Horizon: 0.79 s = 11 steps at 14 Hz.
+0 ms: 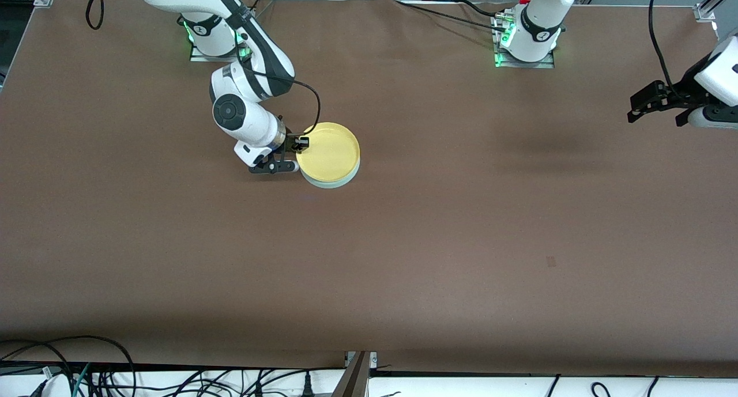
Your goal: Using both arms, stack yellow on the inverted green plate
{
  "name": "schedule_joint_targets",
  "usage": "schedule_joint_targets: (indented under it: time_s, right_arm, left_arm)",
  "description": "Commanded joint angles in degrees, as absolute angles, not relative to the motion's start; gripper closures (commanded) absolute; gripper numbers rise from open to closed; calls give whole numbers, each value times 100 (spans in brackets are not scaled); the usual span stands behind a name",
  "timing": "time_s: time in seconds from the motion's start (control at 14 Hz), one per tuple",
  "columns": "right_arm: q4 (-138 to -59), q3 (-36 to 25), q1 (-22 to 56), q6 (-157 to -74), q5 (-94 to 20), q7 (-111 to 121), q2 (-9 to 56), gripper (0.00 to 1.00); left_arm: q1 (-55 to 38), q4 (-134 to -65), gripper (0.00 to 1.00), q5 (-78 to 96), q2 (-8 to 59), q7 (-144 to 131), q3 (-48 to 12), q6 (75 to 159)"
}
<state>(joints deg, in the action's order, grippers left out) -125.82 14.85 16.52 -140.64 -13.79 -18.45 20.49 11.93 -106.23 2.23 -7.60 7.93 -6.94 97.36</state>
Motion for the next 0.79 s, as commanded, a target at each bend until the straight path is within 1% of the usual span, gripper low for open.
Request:
schedule_joint_targets:
  time_s: [0.0,0.29,0.43,0.64,0.71]
  right_arm:
    - [-12779,1547,1644,-14194,-1477,-1916,1942,100]
    - [-12788,1556,1652,-14238,-1477,-1916,2030,100]
    - [-12788,1547,1687,-14264,-1477,-1916,2083,100]
    - [-12788,1547,1740,-14370,-1477,-1907,2162,100]
    - [-12788,1547,1740,-14379,-1477,-1907,2197,100]
  left_arm:
    - [1239,-10626,0,334,-791,949,-800,9809]
    - [1248,-10547,0,220,-747,958,-782,9843]
    - [1239,-10372,0,36,-616,949,-800,9853]
    - [1257,-10301,0,35,-571,862,-739,9826]
    - [1292,-10162,0,35,-476,853,-730,9826]
